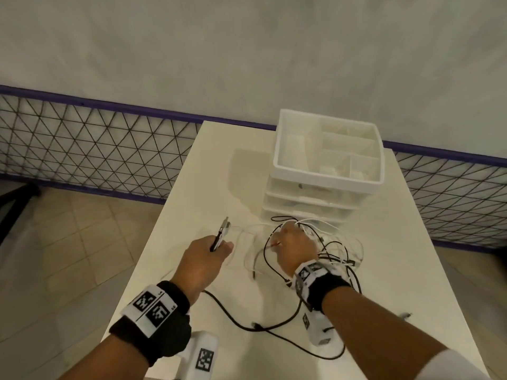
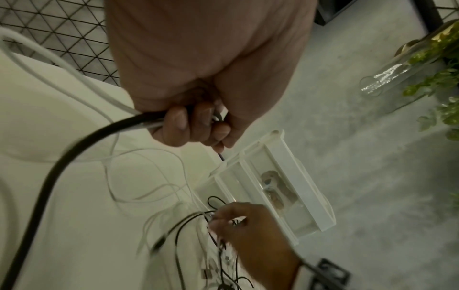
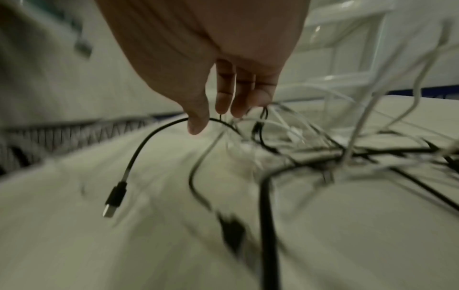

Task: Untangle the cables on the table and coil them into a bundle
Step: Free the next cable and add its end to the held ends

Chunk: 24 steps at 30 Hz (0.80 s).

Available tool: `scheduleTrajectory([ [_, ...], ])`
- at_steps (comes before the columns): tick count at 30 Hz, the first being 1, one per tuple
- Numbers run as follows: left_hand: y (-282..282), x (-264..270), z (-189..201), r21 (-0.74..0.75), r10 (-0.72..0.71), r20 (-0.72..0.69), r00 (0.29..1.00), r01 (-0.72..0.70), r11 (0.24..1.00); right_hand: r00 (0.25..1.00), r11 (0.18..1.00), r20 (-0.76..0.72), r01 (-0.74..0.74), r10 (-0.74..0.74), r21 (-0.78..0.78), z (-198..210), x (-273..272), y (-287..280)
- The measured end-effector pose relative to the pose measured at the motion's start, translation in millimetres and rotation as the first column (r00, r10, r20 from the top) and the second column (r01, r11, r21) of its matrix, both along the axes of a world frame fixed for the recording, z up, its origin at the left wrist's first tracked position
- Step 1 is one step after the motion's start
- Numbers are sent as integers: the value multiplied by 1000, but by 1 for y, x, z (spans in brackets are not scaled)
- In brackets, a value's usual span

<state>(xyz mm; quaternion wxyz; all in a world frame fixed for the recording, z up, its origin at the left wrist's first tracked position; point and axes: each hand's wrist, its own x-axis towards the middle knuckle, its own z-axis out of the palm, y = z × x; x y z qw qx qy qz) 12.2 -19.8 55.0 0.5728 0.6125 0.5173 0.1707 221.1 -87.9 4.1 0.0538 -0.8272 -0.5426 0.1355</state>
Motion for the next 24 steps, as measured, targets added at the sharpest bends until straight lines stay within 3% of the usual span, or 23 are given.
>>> scheduleTrajectory([
  [3,8,-2,5,-54,85,69,994,-81,995,980,960,-183,128,-83,248,43,21,5],
  [6,14,8,18,-158,197,165,967,-171,973,875,906,-478,263,-79,331,90,34,0],
  [9,14,25,38,-255,216,284,934,-144,956,823,861,-567,305,-23,407,121,33,-7],
  [13,9,50,56,-234,131,356,925,-47,971,768,770,-640,394,24,502,145,31,-9],
  [14,9,54,57,-230,135,345,929,-56,972,759,779,-651,390,31,492,149,31,-10],
  [16,11,60,57,-253,187,325,927,-106,962,754,883,-655,272,52,383,145,31,-18],
  [19,14,56,49,-243,236,263,935,-172,955,771,994,-637,70,-4,79,113,27,-39],
  [21,16,48,40,-196,255,191,948,-218,956,808,991,-584,127,-83,34,87,32,-46],
  [24,16,34,31,-131,287,125,950,-271,954,902,953,-333,302,-276,29,52,50,-42],
])
